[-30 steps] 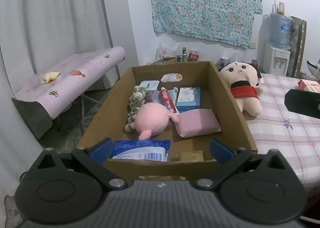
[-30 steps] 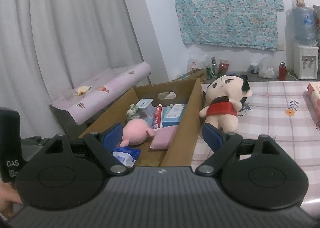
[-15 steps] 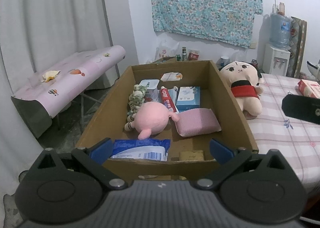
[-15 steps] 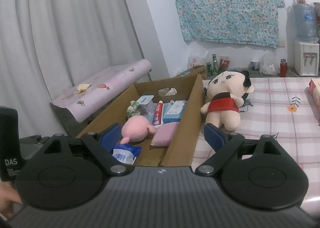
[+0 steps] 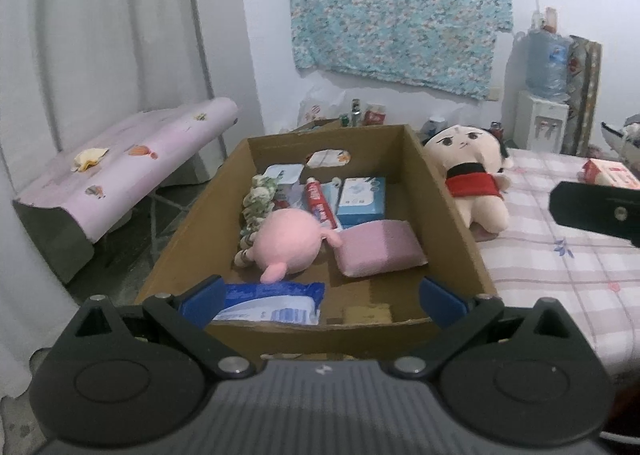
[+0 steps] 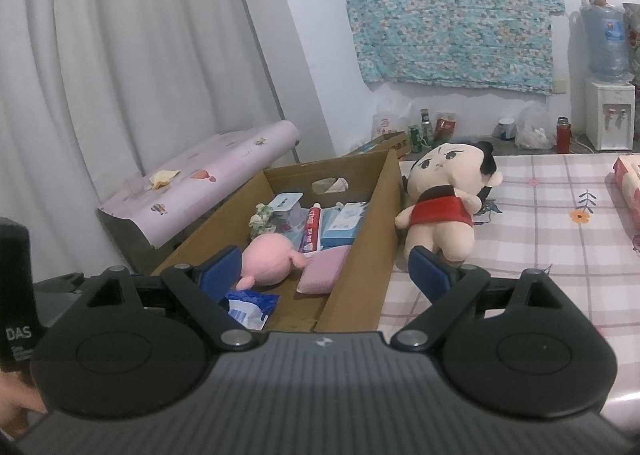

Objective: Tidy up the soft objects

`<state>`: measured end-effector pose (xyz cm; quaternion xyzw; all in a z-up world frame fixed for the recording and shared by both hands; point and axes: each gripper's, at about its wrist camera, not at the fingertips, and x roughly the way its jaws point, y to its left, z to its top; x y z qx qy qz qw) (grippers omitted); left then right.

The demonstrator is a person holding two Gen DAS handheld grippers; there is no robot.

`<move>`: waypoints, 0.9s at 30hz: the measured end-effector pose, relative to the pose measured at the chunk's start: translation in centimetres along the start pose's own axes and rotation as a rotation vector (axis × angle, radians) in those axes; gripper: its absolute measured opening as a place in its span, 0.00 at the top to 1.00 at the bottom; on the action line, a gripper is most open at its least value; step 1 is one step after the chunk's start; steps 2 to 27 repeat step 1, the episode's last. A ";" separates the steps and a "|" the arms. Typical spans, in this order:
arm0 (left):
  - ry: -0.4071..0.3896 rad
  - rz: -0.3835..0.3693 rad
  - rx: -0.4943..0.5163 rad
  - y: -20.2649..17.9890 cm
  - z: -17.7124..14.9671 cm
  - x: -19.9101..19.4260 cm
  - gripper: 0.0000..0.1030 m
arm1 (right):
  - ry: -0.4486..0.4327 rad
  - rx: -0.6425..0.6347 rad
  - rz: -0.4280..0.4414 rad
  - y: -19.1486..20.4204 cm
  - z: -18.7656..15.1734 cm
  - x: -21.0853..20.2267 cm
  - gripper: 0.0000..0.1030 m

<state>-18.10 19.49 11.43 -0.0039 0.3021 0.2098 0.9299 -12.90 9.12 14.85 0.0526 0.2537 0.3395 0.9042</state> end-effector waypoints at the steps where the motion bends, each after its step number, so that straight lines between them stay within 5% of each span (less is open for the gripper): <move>1: -0.001 0.000 0.002 -0.2 0.0 0.0 0.00 | -0.002 0.001 -0.001 -0.1 0.1 0.0 0.12; 27: -0.001 0.000 0.002 -0.2 0.0 0.0 0.00 | -0.002 0.001 -0.001 -0.1 0.1 0.0 0.12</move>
